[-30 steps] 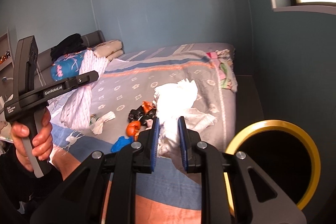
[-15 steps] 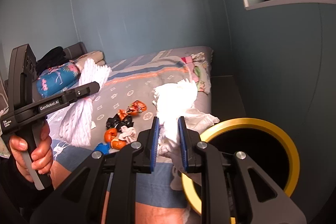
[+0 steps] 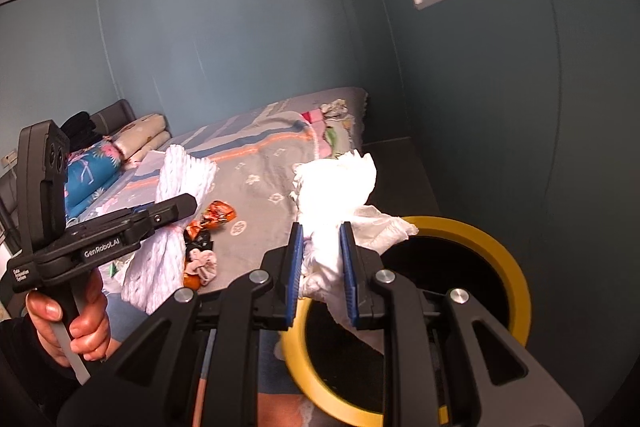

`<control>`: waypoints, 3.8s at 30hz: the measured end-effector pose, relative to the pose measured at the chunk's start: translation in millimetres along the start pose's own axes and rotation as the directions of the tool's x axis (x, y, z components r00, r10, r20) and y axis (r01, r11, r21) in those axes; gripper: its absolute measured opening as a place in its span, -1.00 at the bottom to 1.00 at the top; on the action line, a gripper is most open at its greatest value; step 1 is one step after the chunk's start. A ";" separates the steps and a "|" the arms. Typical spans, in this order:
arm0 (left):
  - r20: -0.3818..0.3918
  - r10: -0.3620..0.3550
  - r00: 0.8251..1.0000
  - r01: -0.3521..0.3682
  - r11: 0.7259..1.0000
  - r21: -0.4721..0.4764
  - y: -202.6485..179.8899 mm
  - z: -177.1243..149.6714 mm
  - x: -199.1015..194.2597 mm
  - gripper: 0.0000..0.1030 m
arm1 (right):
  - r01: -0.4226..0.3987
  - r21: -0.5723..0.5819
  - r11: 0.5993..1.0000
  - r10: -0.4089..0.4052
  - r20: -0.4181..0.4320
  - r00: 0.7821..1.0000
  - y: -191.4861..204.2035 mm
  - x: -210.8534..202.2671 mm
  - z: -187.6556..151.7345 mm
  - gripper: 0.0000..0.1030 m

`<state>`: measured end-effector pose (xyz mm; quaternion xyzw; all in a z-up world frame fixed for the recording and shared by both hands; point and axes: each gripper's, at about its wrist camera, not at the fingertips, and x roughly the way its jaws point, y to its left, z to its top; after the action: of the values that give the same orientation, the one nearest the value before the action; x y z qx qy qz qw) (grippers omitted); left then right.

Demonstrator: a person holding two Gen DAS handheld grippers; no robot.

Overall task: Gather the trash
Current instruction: 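Carry the mesh sleeve and white tissue over to the yellow-rimmed bin, then open both tools above the bin to drop the sleeve and tissue, then move both open tools back over the bed toward the blue glove, then grasp the pink fabric item with strings using the right tool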

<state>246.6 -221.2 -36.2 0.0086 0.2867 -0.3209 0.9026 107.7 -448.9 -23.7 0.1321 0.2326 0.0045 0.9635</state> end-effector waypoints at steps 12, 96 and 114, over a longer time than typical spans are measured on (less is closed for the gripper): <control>-0.067 -0.047 0.997 0.047 0.999 -0.006 -33.1 -4.7 71.2 -0.45 | 0.054 0.093 0.994 -0.052 -0.029 0.998 -51.4 23.0 -8.9 -0.64; -0.138 0.619 0.773 -0.628 0.717 -0.303 330.9 -91.9 -65.6 0.85 | -0.270 -0.178 0.946 0.222 -0.248 0.943 247.9 208.1 -16.0 0.42; -0.281 0.558 0.781 -0.624 0.710 -0.326 407.8 -123.9 -23.2 0.84 | -0.144 -0.275 0.951 0.032 -0.374 0.927 264.5 337.5 -72.6 0.41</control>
<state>406.8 140.6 -196.3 -0.0593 0.4005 0.0536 0.9128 390.0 -151.7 -169.0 -0.0071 0.3981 0.1074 0.9110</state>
